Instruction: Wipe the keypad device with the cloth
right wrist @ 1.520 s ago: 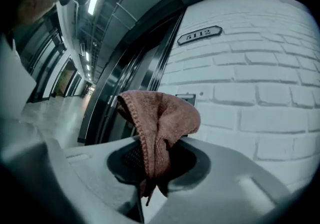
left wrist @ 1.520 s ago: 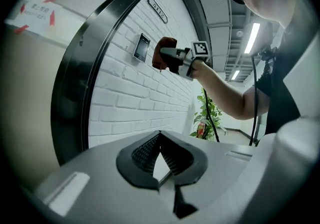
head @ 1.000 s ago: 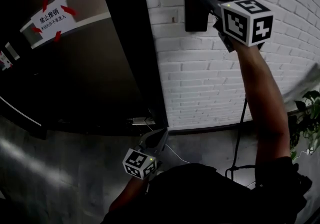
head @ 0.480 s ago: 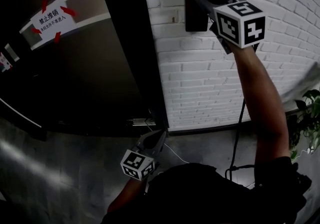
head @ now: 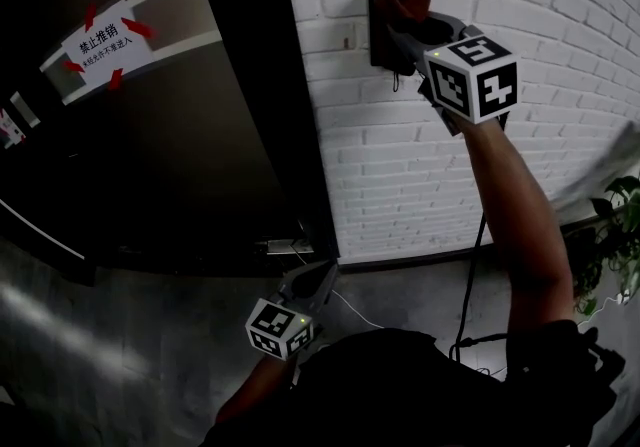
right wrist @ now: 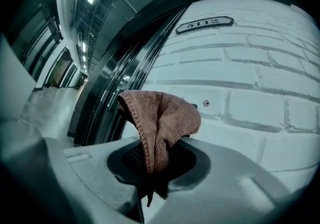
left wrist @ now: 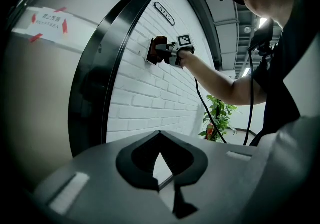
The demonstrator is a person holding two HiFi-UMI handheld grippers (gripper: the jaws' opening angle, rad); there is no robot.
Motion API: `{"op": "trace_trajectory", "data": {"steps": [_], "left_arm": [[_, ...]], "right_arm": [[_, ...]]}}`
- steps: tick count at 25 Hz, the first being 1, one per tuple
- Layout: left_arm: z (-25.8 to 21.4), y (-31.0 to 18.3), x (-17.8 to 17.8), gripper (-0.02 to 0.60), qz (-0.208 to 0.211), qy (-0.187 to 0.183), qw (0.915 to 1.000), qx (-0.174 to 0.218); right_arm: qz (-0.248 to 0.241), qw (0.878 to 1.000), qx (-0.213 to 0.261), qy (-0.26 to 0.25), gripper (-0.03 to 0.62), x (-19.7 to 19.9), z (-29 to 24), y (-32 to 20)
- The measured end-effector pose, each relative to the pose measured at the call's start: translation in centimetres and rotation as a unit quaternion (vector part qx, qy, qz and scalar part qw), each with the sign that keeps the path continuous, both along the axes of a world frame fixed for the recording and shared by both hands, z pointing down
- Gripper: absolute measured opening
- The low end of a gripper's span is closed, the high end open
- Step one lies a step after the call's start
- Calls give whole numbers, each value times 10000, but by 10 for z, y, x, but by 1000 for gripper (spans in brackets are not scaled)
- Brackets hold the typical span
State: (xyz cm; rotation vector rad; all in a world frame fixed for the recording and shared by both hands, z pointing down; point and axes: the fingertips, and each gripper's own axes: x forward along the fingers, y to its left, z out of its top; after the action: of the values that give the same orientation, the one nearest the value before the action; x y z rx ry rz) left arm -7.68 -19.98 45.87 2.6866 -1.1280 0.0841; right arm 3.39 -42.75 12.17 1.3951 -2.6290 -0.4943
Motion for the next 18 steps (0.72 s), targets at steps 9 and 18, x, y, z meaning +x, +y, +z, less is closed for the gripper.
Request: {"op": "trace_trajectory", "data": {"steps": [9,18], "left_arm": [[1,2,-1,17,-15,13,10000,-24],[1,6,1,17,4,31,10000,-77]], "right_arm": [[-7,9996,-265,16,69,-1,26,-1],[-2,9991,-423,30,69,-1,49,-1]]}}
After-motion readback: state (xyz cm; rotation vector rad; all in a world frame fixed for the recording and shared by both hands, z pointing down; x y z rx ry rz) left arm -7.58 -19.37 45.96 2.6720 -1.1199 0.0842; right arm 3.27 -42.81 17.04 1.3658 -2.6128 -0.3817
